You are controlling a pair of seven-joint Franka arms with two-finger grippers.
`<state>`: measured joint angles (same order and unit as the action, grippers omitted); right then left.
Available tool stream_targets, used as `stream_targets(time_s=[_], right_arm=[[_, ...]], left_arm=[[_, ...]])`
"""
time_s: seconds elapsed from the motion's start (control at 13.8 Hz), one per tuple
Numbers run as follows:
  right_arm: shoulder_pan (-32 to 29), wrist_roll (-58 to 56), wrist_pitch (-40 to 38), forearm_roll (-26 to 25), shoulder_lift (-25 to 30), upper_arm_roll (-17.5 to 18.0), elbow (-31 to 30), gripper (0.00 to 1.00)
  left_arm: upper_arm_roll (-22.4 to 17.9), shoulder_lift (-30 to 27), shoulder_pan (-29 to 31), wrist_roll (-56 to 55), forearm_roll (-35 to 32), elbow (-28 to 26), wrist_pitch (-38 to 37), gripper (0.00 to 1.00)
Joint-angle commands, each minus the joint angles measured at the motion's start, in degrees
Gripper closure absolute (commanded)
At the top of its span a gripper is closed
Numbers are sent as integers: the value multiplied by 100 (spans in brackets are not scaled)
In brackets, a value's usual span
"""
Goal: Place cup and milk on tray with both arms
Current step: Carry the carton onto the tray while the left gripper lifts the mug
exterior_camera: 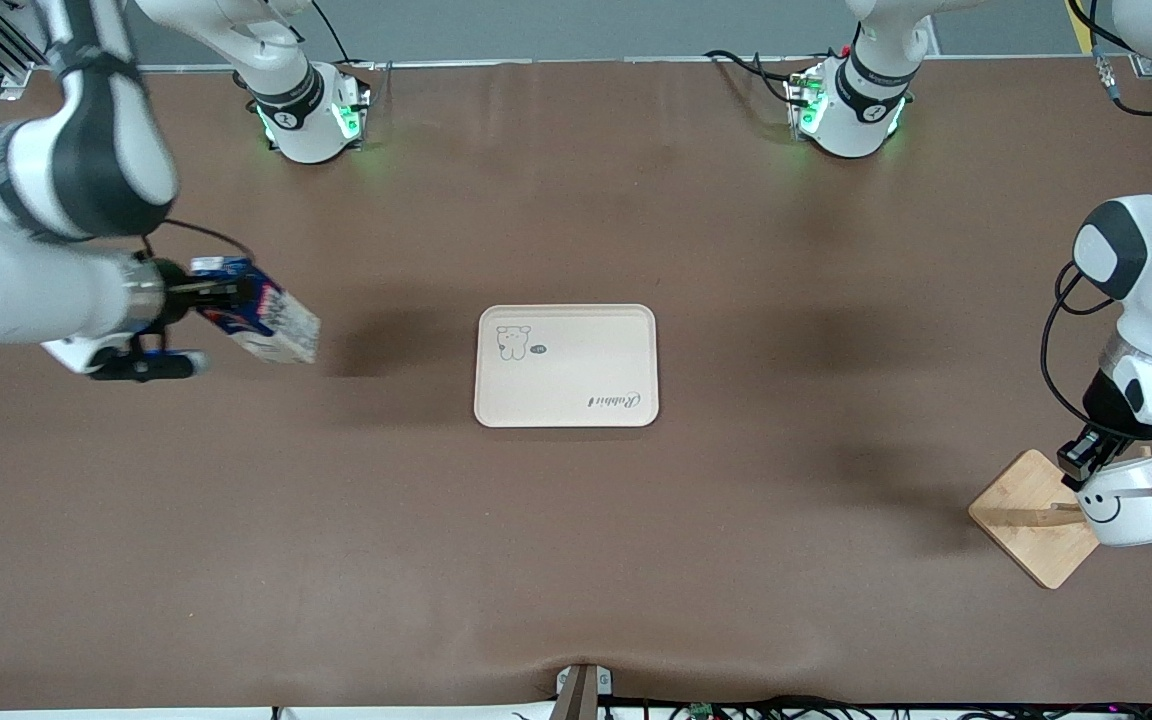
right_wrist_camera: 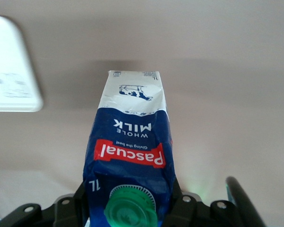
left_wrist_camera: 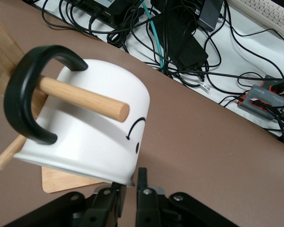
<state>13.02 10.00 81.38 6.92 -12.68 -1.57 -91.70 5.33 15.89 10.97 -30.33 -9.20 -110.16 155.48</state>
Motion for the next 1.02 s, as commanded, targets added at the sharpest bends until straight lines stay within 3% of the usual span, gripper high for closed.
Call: stream_targets(time_s=[0.0, 0.15, 0.29, 0.44, 0.73, 0.94], right_arm=[[701, 800, -175, 728, -733, -72, 889, 100], [1139, 1309, -104, 1162, -1295, -72, 1415, 100], [1649, 1924, -104, 1163, -2050, -72, 2231, 100], [1949, 2181, 87, 1163, -2492, -72, 2594, 100], [2231, 2235, 431, 1137, -2713, -80, 2517, 100], [2109, 2164, 467, 1128, -2757, -81, 2499, 100]], left_arm=[[3, 28, 37, 141, -47, 56, 35, 98], [3, 28, 19, 150, -47, 65, 35, 100], [12, 11, -7, 133, -47, 83, 35, 100], [117, -33, -25, 124, -47, 83, 9, 100], [170, -130, -42, 238, -47, 91, -79, 100], [301, -261, -51, 230, -47, 161, -411, 100]])
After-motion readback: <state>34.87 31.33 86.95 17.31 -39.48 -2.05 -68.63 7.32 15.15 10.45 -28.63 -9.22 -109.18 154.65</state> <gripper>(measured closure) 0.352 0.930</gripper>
